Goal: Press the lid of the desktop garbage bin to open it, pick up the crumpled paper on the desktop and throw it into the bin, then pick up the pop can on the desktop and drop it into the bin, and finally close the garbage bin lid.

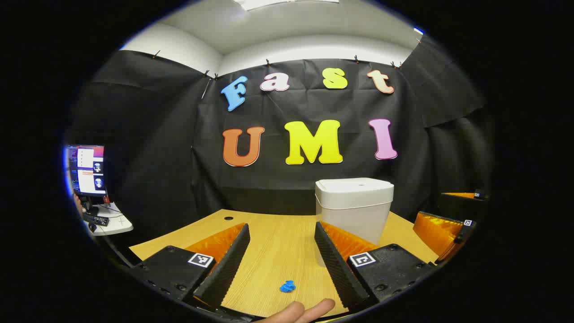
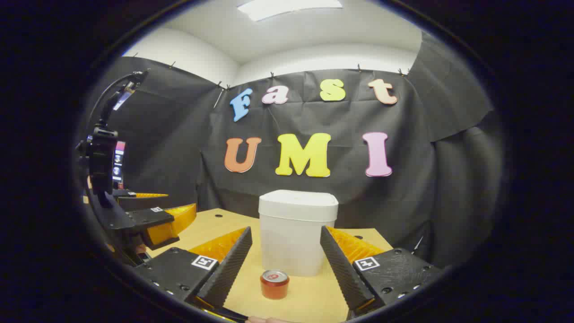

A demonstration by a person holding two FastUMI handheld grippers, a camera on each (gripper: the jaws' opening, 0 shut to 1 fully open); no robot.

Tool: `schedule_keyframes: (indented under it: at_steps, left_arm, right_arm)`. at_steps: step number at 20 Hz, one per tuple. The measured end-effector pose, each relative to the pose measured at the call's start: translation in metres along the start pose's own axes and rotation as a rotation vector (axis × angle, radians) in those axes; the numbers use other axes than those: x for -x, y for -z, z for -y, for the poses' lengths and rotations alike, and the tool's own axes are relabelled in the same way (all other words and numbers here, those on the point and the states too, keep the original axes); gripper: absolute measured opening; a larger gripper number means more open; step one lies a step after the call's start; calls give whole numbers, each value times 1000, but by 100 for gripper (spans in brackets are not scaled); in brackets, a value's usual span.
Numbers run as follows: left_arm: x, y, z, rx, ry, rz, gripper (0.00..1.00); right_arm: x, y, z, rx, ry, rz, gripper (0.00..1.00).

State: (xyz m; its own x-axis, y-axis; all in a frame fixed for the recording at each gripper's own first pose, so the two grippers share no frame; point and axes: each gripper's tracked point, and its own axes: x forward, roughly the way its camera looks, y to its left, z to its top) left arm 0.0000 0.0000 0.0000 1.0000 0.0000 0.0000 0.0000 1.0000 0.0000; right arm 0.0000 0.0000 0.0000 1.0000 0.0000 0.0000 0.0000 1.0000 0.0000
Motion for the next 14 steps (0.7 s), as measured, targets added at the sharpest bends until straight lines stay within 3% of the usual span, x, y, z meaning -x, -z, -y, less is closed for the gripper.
schedule_keyframes:
  at_steps: [4,14]
  left_arm:
    - [0,2,3,-3,12,-3,94]
    - [-2,16,10,-8,47,-53,95]
  right_arm:
    - [-6,11,0,-20,-15,-39,98]
    - [-13,15,8,-16,8,-48,95]
